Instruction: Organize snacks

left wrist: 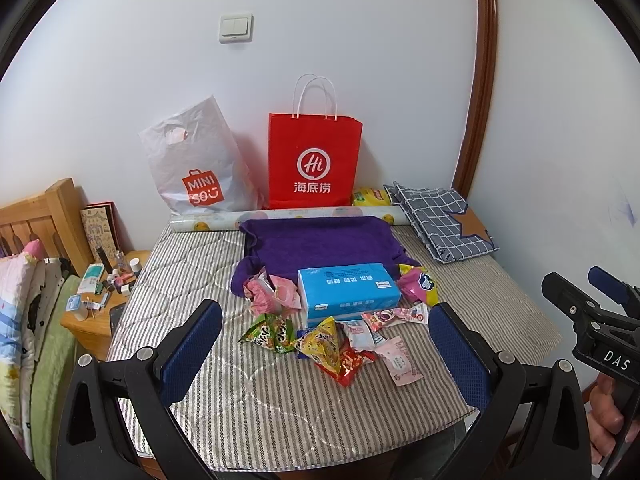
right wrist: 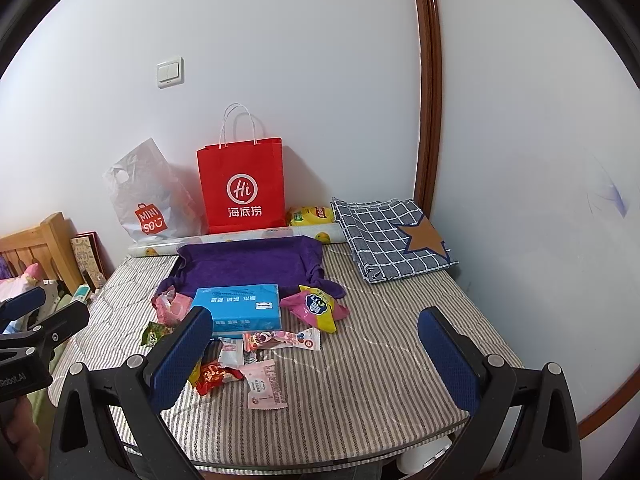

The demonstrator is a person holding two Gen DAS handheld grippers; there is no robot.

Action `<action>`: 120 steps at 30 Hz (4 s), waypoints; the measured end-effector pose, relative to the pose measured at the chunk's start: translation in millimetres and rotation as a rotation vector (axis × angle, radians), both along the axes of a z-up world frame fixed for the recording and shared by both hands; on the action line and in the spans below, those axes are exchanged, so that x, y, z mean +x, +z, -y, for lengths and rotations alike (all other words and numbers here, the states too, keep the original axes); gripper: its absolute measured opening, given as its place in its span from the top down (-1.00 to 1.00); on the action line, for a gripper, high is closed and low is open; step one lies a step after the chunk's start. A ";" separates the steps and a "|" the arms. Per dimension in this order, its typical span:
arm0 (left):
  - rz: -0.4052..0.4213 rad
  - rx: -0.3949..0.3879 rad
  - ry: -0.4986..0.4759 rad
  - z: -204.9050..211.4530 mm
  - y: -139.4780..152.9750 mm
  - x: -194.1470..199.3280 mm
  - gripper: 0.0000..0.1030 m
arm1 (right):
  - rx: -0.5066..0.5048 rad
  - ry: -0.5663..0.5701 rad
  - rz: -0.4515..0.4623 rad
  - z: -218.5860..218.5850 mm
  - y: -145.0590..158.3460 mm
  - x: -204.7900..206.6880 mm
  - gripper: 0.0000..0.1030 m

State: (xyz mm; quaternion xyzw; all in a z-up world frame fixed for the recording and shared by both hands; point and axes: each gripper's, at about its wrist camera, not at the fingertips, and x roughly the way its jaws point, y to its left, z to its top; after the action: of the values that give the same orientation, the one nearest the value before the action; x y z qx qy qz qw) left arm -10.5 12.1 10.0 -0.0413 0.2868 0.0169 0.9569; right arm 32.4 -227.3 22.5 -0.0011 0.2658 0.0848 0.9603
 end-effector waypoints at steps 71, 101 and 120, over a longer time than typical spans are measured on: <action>-0.407 -0.078 -0.086 -91.4 -189.6 152.6 -0.12 | -0.001 0.112 -0.376 -29.8 -192.2 113.8 0.26; -0.281 -0.183 -0.039 -115.4 -127.1 91.9 0.24 | 0.009 0.014 -0.341 -28.1 -151.6 103.9 0.26; -0.231 -0.210 -0.136 -82.0 -103.1 82.6 0.24 | -0.003 0.028 -0.276 -33.8 -117.9 92.4 0.26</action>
State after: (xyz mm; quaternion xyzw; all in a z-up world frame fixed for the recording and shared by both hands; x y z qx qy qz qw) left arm 72.2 94.1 -93.2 -0.1191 0.3971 -0.0733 0.9070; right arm 124.8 -193.5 -95.5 0.0057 0.3956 0.0973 0.9132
